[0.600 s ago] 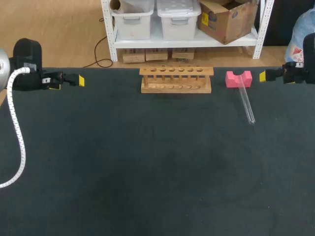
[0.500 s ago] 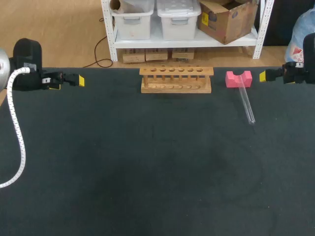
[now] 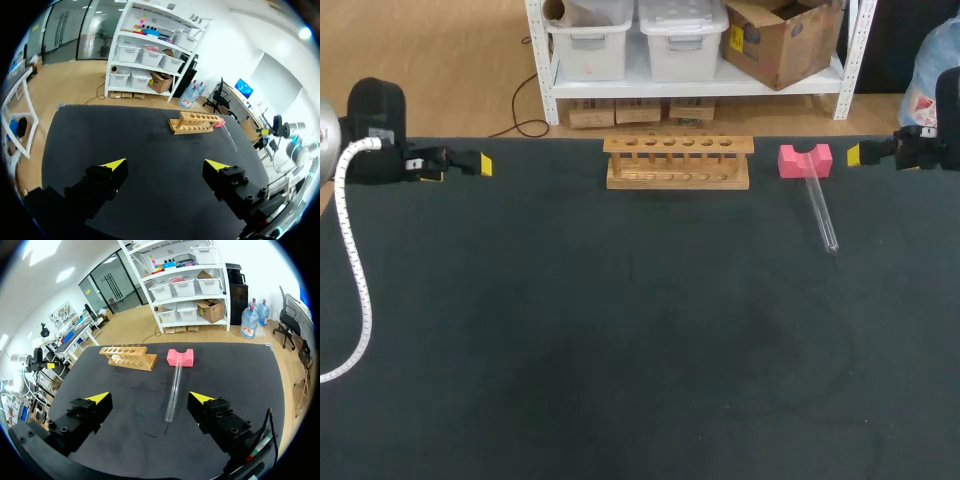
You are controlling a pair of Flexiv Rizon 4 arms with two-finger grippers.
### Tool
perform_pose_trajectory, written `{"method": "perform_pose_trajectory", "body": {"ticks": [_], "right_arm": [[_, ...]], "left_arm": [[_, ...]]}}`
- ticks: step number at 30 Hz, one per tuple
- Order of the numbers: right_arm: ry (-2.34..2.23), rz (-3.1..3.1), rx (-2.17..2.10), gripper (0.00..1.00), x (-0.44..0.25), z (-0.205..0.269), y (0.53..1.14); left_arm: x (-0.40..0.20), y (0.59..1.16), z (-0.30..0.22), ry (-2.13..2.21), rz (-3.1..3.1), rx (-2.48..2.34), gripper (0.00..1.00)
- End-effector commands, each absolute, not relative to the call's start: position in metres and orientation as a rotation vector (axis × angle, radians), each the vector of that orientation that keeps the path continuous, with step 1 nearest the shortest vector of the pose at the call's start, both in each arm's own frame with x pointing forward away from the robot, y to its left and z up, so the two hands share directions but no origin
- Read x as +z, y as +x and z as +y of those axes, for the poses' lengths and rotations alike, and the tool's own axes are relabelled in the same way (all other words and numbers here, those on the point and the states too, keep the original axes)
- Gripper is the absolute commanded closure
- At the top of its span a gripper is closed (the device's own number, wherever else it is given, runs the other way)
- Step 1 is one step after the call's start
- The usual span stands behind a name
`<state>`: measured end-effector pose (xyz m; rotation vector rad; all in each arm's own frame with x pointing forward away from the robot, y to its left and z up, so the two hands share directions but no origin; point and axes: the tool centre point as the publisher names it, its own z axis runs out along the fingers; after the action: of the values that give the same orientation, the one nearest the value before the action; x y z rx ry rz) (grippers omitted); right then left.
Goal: Grasp the test tube, adjust it, and insert it.
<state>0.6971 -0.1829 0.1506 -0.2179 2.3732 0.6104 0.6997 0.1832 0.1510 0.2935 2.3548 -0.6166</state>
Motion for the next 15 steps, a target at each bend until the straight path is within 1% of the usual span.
{"method": "perform_pose_trajectory", "body": {"ticks": [1, 7, 15], "right_arm": [[-0.218, 2.373, 0.607, 0.00, 0.150, -0.183, 0.697], [-0.218, 2.373, 0.607, 0.00, 0.150, -0.183, 0.697], [-0.218, 2.373, 0.607, 0.00, 0.150, -0.183, 0.697]], "left_arm": [[0.158, 0.706, 0.183, 0.393, 2.297, -0.631, 0.00], [0.166, 0.705, 0.185, 0.707, 2.090, -0.711, 0.00], [0.161, 0.726, 0.180, 0.997, 1.879, -0.712, 0.00]]}}
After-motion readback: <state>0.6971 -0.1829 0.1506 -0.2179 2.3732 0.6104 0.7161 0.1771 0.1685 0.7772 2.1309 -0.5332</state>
